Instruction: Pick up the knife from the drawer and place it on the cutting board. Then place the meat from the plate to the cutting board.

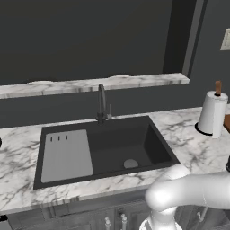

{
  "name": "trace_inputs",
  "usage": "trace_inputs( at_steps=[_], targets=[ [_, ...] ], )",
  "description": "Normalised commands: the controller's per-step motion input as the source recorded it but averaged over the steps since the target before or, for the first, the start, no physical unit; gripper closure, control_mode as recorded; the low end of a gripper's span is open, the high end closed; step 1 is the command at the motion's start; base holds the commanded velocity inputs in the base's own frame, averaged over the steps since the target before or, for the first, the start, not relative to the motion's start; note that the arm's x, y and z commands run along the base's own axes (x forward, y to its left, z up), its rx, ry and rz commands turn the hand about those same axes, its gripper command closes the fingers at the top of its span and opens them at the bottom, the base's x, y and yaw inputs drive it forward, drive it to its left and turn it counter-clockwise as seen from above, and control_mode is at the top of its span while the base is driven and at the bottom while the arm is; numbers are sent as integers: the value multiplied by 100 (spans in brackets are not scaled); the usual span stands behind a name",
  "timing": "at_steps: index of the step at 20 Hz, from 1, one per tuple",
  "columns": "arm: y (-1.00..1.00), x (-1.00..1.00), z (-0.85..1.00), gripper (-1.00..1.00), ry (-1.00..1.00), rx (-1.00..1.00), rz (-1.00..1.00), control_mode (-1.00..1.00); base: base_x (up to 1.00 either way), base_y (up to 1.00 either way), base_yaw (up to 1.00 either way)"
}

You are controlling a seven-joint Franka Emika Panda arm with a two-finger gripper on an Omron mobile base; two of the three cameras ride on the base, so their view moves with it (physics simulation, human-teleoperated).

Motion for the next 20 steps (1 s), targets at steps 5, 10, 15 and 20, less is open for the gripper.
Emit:
trace_inputs(
  at_steps=[5,10,15,20],
  targets=[
    [-20,34,0,100,0,0,-2,-100,0,0,0],
    [-24,29,-5,100,0,1,-1,-100,0,0,0],
    [-22,17,-14,100,0,2,0,-100,0,0,0],
    [-3,17,-16,100,0,0,0,-100,0,0,0]
  ],
)
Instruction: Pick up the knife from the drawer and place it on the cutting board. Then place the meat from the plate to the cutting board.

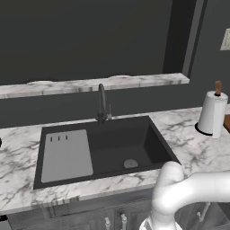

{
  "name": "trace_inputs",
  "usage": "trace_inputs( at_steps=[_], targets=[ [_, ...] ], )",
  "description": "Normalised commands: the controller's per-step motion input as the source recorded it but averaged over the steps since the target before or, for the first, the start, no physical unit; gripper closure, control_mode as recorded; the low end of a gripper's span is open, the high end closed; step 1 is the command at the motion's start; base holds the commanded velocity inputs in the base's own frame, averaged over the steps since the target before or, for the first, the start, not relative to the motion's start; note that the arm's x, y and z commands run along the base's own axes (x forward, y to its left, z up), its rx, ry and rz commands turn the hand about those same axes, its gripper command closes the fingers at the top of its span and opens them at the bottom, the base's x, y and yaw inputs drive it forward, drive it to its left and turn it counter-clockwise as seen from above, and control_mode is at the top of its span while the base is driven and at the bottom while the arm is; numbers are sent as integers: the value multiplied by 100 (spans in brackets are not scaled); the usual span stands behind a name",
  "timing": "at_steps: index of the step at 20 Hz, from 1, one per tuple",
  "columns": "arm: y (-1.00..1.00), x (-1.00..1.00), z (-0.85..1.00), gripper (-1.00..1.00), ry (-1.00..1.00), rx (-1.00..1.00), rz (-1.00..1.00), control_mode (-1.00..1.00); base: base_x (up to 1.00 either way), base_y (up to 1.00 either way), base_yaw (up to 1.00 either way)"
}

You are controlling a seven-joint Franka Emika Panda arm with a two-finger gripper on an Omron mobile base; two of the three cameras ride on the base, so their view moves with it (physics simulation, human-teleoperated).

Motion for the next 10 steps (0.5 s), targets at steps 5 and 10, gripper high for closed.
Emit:
trace_inputs(
  at_steps=[5,10],
  targets=[
    [0,19,-19,100,0,0,0,-100,0,0,0],
    [-8,11,-27,100,0,0,0,-100,0,0,0]
  ],
)
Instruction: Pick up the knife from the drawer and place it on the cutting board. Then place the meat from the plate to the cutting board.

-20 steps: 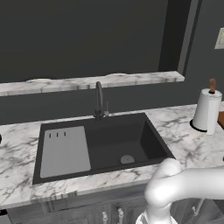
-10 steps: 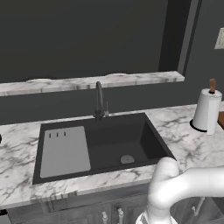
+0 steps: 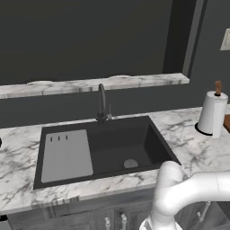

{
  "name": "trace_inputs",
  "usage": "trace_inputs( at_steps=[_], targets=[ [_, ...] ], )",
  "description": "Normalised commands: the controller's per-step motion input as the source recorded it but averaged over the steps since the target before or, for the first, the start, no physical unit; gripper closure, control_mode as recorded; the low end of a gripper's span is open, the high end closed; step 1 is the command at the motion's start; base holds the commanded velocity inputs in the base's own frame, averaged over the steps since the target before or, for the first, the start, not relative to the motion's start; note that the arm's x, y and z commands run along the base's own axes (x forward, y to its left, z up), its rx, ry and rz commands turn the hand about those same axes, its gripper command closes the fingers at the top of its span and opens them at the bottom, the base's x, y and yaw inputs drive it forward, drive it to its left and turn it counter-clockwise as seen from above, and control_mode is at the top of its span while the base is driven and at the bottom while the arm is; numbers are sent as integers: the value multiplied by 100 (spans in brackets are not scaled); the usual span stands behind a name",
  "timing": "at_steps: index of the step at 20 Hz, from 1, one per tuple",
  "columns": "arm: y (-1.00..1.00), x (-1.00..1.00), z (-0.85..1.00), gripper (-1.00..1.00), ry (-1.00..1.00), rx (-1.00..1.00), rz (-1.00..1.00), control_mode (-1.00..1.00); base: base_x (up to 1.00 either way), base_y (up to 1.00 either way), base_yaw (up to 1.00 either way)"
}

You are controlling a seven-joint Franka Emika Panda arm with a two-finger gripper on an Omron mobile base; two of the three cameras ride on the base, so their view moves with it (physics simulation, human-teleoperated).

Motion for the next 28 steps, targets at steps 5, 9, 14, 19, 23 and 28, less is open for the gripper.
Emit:
trace_inputs(
  at_steps=[5,9,14,19,23,28],
  targets=[
    [-9,4,-28,100,0,0,0,-100,0,0,0],
    [-5,6,-20,100,0,0,0,-100,0,0,0],
    [-2,12,-14,100,0,0,0,-100,0,0,0],
    [-10,14,-8,100,0,0,0,-100,0,0,0],
    [-16,13,-8,100,0,0,0,-100,0,0,0],
    [-16,13,-8,100,0,0,0,-100,0,0,0]
  ],
)
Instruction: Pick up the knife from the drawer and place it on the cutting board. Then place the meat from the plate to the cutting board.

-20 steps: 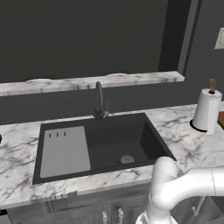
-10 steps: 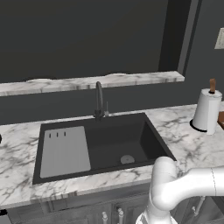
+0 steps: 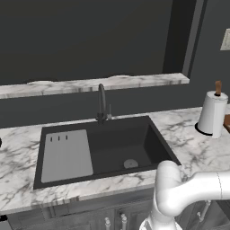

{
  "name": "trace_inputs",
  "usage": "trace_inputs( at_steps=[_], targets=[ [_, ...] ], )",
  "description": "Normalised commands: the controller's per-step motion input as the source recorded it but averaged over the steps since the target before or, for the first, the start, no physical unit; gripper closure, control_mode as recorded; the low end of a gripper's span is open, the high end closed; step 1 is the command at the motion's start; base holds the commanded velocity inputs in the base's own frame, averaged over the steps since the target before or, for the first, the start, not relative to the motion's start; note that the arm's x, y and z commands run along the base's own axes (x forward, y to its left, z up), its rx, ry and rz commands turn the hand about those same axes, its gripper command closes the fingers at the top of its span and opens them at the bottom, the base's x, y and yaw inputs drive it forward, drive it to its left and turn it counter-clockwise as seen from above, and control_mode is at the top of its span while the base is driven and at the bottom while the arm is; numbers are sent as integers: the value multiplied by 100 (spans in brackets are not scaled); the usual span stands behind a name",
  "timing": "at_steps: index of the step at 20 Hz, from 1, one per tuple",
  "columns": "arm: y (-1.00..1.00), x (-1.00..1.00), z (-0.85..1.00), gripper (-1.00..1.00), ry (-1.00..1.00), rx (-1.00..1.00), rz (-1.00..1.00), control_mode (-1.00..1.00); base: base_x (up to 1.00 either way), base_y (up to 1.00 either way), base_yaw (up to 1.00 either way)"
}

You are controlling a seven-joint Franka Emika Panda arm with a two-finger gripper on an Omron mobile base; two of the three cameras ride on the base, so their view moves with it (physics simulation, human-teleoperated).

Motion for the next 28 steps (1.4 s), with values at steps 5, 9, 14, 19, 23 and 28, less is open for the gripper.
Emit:
trace_inputs(
  at_steps=[5,9,14,19,23,28],
  targets=[
    [-8,19,-11,100,0,0,0,-100,0,0,0],
    [-4,20,-12,100,0,0,0,-100,0,0,0],
    [-5,17,-16,100,0,0,0,-100,0,0,0],
    [-2,15,-26,100,0,0,0,-100,0,0,0],
    [0,19,-48,-100,2,0,0,-100,0,0,0],
    [0,17,-37,-100,2,0,0,-100,0,0,0]
  ],
)
